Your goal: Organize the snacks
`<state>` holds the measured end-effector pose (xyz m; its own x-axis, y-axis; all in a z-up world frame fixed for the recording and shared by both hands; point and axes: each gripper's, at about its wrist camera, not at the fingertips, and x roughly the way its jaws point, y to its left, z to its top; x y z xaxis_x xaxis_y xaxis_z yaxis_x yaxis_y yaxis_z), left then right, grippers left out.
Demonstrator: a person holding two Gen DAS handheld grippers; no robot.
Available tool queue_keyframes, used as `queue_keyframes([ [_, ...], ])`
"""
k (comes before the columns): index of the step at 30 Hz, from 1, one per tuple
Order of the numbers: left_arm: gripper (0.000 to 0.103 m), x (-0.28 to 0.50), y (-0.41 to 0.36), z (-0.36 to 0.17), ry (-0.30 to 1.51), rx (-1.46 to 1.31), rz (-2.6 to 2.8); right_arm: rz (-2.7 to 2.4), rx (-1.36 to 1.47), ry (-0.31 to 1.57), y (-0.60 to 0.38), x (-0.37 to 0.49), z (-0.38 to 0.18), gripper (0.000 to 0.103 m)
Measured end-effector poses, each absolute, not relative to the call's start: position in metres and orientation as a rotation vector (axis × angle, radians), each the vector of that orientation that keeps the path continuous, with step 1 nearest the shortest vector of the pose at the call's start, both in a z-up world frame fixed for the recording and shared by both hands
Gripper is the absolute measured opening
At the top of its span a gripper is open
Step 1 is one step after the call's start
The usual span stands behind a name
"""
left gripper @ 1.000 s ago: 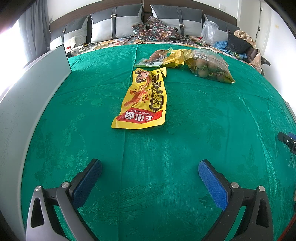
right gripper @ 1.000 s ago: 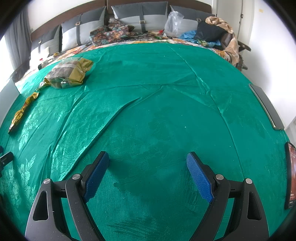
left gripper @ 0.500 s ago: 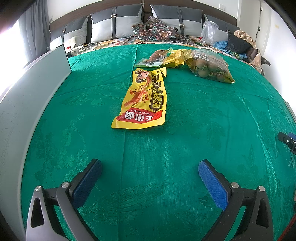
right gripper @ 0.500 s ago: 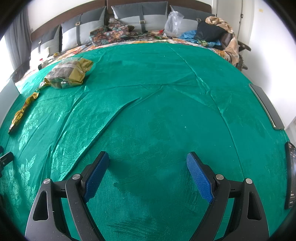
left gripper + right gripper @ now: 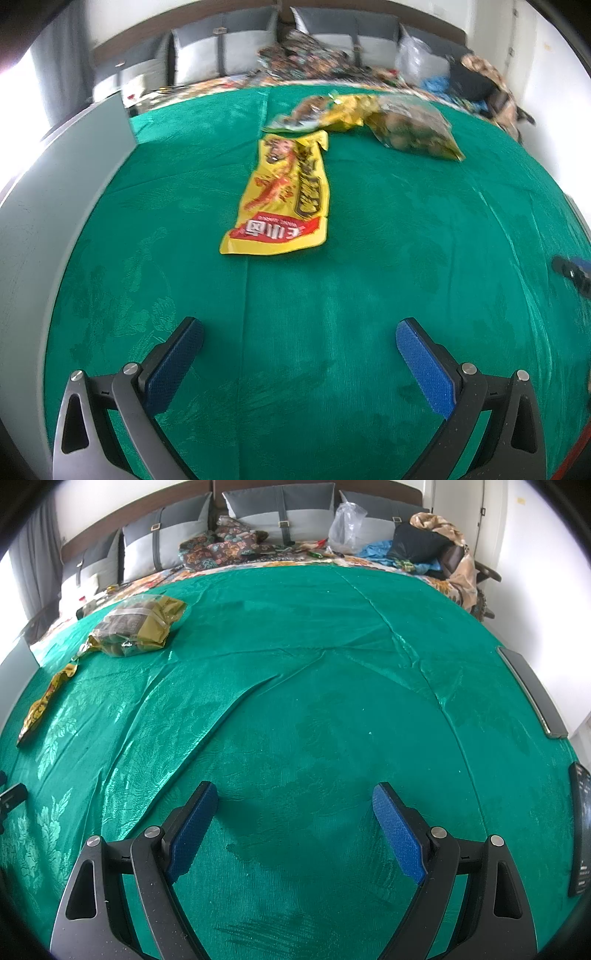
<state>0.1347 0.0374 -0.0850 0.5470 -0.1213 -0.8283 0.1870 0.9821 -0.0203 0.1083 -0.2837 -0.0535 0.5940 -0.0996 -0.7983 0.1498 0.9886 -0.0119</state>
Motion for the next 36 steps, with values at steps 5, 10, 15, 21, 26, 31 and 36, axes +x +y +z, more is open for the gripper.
queue_keyframes([
  [5, 0.103, 0.155, 0.05, -0.064, 1.039, 0.063, -0.244, -0.146, 0.058, 0.924, -0.284, 0.109, -0.053, 0.088],
  [10, 0.103, 0.205, 0.068, -0.029, 1.019, -0.035, -0.264, -0.148, 0.058, 0.925, -0.284, 0.109, -0.054, 0.088],
  [15, 0.103, 0.253, 0.055, -0.044, 1.106, -0.023, -0.278, -0.152, 0.058, 0.927, -0.283, 0.109, -0.054, 0.088],
  [21, 0.085, 0.277, 0.029, -0.076, 1.155, 0.15, -0.178, -0.153, 0.058, 0.928, -0.283, 0.109, -0.054, 0.088],
  [26, 0.041, 0.258, 0.047, -0.064, 1.085, 0.068, -0.184, -0.153, 0.058, 0.927, -0.283, 0.109, -0.054, 0.088],
  [31, 0.041, 0.213, 0.078, -0.054, 1.094, 0.005, -0.16, -0.153, 0.058, 0.928, -0.283, 0.109, -0.054, 0.088],
  [36, 0.042, 0.161, 0.102, -0.044, 1.087, -0.024, -0.147, -0.154, 0.058, 0.928, -0.283, 0.109, -0.054, 0.088],
])
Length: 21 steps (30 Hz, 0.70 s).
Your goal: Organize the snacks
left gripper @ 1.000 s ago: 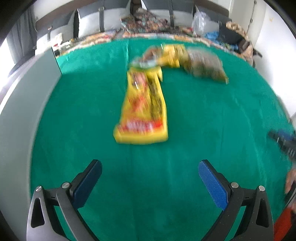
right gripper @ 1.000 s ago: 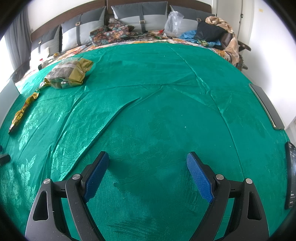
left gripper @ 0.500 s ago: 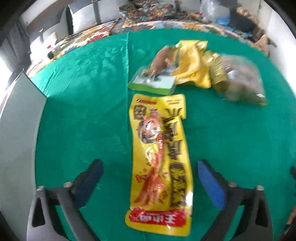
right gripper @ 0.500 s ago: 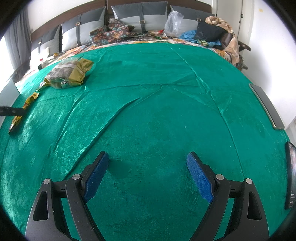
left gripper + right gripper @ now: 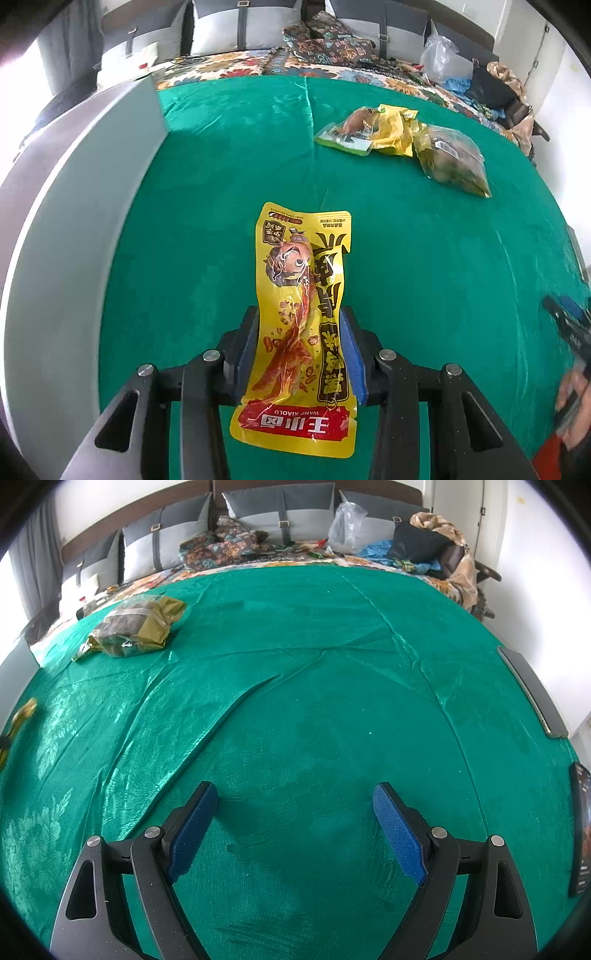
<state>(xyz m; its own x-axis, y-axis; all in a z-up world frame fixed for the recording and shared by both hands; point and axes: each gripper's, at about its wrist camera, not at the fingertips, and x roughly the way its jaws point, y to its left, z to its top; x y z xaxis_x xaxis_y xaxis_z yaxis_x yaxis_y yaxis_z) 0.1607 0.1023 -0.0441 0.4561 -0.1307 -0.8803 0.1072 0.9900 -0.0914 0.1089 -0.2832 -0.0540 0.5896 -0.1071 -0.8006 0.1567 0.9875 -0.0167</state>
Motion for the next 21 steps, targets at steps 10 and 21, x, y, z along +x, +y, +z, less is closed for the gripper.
queue_keyframes([
  [10, 0.086, 0.156, 0.09, -0.073, 1.037, -0.023, -0.146, -0.154, 0.058, 0.928, -0.283, 0.109, -0.054, 0.088],
  [21, 0.103, 0.161, 0.09, -0.086, 0.951, 0.025, -0.086, -0.154, 0.058, 0.928, -0.283, 0.109, -0.054, 0.088],
])
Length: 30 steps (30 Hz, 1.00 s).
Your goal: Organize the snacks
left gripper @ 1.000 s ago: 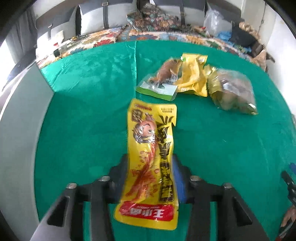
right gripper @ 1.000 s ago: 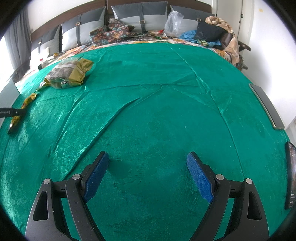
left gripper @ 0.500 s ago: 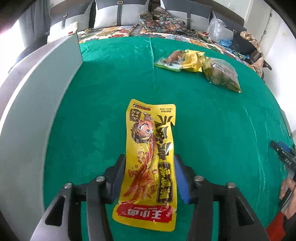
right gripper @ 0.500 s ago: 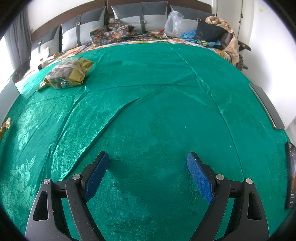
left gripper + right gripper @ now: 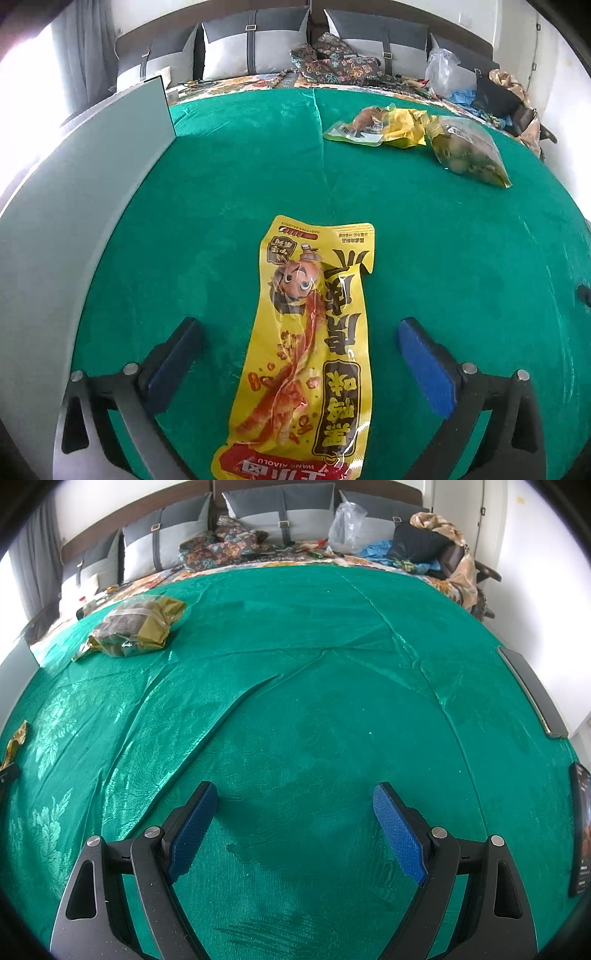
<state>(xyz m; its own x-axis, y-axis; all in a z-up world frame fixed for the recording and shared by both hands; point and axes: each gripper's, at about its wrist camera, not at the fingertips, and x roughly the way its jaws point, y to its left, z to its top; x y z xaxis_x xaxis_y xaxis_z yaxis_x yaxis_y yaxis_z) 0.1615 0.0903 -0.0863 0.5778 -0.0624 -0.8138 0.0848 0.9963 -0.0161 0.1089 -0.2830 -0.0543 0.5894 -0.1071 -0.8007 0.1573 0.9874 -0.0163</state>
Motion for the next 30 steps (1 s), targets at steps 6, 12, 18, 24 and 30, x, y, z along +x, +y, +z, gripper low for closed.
queue_keyframes([
  [6, 0.103, 0.163, 0.091, -0.087, 0.951, 0.024, -0.087, -0.155, 0.058, 0.929, -0.283, 0.109, -0.054, 0.089],
  [12, 0.103, 0.163, 0.091, -0.087, 0.951, 0.024, -0.087, -0.153, 0.06, 0.93, -0.282, 0.109, -0.055, 0.089],
  [18, 0.103, 0.162, 0.09, -0.087, 0.95, 0.023, -0.087, -0.022, 0.016, 0.968, -0.279, 0.123, -0.048, 0.087],
  [24, 0.103, 0.163, 0.09, -0.087, 0.95, 0.023, -0.087, 0.283, -0.211, 0.865, -0.236, 0.206, 0.009, 0.087],
  [30, 0.103, 0.163, 0.09, -0.087, 0.95, 0.024, -0.087, 0.431, -0.588, 1.049, -0.165, 0.296, -0.003, 0.087],
])
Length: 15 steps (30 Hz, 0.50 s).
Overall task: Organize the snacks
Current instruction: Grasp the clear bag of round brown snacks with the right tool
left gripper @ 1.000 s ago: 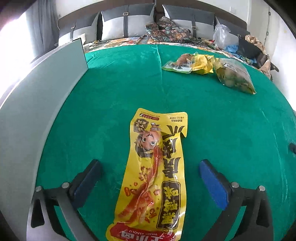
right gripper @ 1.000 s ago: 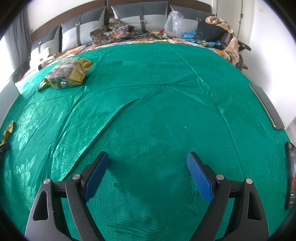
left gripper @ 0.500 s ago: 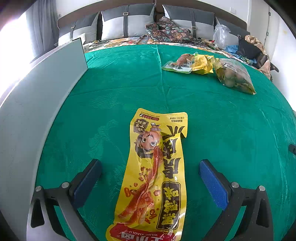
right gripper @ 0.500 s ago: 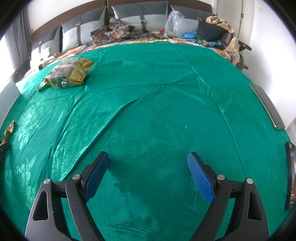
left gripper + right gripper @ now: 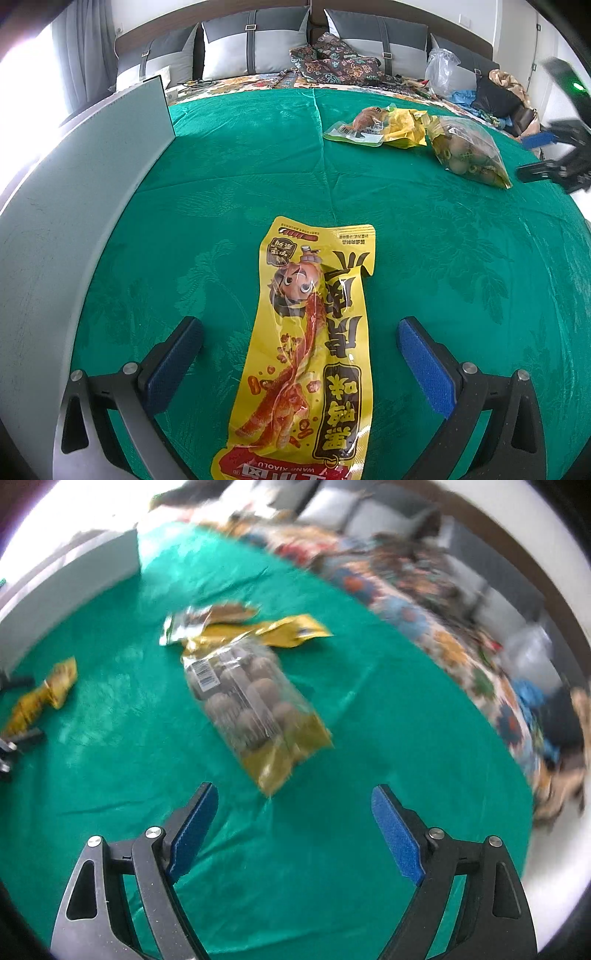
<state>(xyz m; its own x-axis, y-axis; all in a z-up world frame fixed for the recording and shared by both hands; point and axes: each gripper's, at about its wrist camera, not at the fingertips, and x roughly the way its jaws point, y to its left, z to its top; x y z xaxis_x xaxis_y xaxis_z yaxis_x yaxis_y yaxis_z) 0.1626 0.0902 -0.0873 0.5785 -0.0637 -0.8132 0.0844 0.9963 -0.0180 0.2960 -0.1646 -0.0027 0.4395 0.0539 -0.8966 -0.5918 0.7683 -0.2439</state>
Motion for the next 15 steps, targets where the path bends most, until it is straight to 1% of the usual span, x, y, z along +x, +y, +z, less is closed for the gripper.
queue_keyframes([
  [2, 0.103, 0.163, 0.09, -0.087, 0.95, 0.023, -0.087, 0.493, -0.658, 1.098, -0.144, 0.309, -0.014, 0.087],
  [5, 0.103, 0.163, 0.09, -0.087, 0.95, 0.024, -0.086, 0.54, -0.748, 1.079, -0.116, 0.319, -0.021, 0.087],
  [9, 0.103, 0.163, 0.09, -0.087, 0.95, 0.024, -0.086, 0.541, -0.748, 1.082, -0.1, 0.341, -0.026, 0.087],
  [12, 0.103, 0.163, 0.09, -0.087, 0.95, 0.024, -0.087, 0.482, -0.715, 1.147, -0.099, 0.355, -0.036, 0.087],
  [14, 0.103, 0.163, 0.091, -0.087, 0.95, 0.023, -0.087, 0.473, -0.668, 1.211, -0.101, 0.358, -0.041, 0.085],
  [15, 0.103, 0.164, 0.09, -0.088, 0.95, 0.023, -0.087, 0.471, -0.639, 1.224, -0.104, 0.358, -0.041, 0.077],
])
